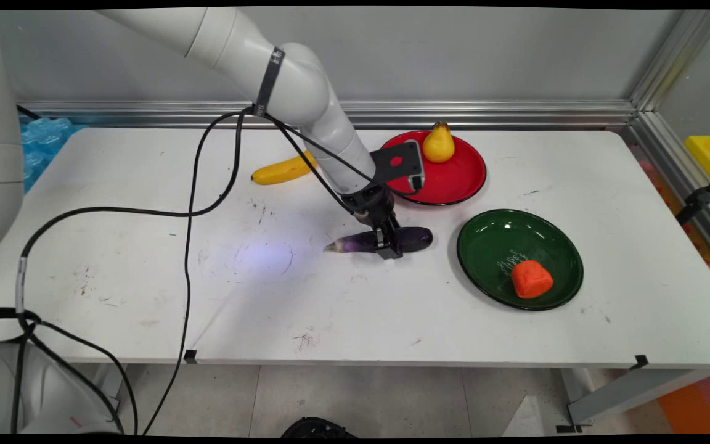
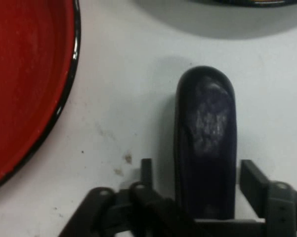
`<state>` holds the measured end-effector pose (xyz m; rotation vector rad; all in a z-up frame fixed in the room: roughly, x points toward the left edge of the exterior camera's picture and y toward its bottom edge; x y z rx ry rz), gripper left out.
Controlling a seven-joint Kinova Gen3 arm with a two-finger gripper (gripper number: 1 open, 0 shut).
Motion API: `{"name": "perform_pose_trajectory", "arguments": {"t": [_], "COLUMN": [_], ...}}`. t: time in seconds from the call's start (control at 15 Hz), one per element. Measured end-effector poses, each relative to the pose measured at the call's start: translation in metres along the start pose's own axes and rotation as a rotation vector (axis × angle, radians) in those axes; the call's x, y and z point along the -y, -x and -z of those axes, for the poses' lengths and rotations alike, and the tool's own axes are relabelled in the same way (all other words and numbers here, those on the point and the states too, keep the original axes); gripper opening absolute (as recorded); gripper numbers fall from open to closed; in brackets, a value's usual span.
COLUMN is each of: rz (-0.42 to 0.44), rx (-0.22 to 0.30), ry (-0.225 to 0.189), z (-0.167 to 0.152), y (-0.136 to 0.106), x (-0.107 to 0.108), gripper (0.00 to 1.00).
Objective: Place the picked object on the table
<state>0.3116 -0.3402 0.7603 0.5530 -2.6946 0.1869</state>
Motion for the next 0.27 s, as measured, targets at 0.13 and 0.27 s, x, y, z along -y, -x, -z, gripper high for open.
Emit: {"name": "perform_pose_trajectory", "arguments": {"t": [0.13,0.27], "rz": [-0.012,-0.020], "rx": [-0.010,-0.012], "ry": [0.001,0.004], "z": [0.005,0.016], "y": [0.001,0.003], "x": [0.002,0.003], "gripper": [1.00,1.00]}}
